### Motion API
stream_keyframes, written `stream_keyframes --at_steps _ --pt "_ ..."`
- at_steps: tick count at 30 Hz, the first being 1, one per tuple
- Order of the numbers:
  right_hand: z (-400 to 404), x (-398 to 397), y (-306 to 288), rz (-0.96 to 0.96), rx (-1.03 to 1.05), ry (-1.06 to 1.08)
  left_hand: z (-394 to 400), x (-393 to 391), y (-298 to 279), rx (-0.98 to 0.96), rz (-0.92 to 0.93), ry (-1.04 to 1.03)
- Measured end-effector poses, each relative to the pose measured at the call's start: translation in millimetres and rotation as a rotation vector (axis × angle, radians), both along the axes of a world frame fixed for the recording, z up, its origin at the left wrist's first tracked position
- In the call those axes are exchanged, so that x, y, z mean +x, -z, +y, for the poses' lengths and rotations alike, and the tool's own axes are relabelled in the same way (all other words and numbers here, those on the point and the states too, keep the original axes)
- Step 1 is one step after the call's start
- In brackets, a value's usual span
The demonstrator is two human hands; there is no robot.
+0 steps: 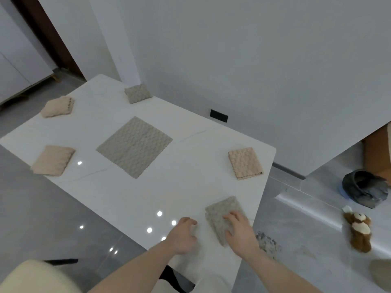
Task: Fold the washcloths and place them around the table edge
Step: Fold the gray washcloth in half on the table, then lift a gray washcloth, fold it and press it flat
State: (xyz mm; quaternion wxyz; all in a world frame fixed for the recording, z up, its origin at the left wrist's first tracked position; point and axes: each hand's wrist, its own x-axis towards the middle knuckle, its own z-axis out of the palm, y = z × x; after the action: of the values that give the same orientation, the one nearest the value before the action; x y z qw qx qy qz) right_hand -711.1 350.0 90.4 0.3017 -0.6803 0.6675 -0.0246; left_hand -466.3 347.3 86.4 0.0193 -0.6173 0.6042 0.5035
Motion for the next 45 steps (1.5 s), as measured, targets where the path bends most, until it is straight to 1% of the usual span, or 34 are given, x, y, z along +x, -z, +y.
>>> stream_keyframes --at_steps 3,6,11,13,15,18,20,25,28,31,33,36,40,45 --pt "0.9 22.3 3.5 0.004 0.055 -0.034 -9.0 35.2 -3.9 -0.018 -0.074 -0.02" --pt "2.0 35.4 10.1 0.073 0.134 0.004 -17.2 70.6 -3.0 -0.026 -0.118 -0.014" --pt "5.0 44.2 13.9 0.204 0.176 0.2 -43.4 129.2 4.0 -0.029 -0.135 -0.016" --pt "0.9 60.9 10.9 0.273 0.164 0.278 -57.4 156.8 8.1 -0.053 -0.122 -0.008" --pt "-7.5 90.6 5.8 0.3 0.152 0.35 -71.1 188.2 10.9 -0.072 -0.102 0.001" --pt "-21.8 158.1 2.3 0.249 0.131 0.407 -89.5 245.9 14.1 -0.092 -0.073 0.027" --pt "-32.6 212.8 -2.1 0.163 0.113 0.405 -98.0 291.0 14.2 -0.11 -0.074 0.022" --pt "-51.0 342.1 -25.4 -0.101 0.072 0.304 -104.1 410.1 8.6 -0.127 -0.219 -0.032" --pt "-58.0 382.4 -38.3 -0.15 0.055 0.192 -105.8 459.8 1.7 -0.13 -0.303 -0.09" --pt "-58.9 394.5 -42.0 -0.157 0.046 0.13 -108.3 481.1 -7.2 -0.135 -0.329 -0.18" --pt "-56.0 395.3 -39.9 -0.143 0.053 0.121 -105.8 482.8 -12.2 -0.138 -0.32 -0.203" --pt "-48.9 396.2 -32.0 -0.136 0.057 0.139 -99.9 478.7 -16.0 -0.172 -0.28 -0.125" --pt "-40.8 411.0 -25.1 -0.133 0.093 0.182 -101.8 478.7 -22.6 -0.172 -0.305 0.01" --pt "-51.6 433.5 -29.5 -0.133 0.091 0.201 -129.1 492.8 -28.6 -0.212 -0.322 0.068"
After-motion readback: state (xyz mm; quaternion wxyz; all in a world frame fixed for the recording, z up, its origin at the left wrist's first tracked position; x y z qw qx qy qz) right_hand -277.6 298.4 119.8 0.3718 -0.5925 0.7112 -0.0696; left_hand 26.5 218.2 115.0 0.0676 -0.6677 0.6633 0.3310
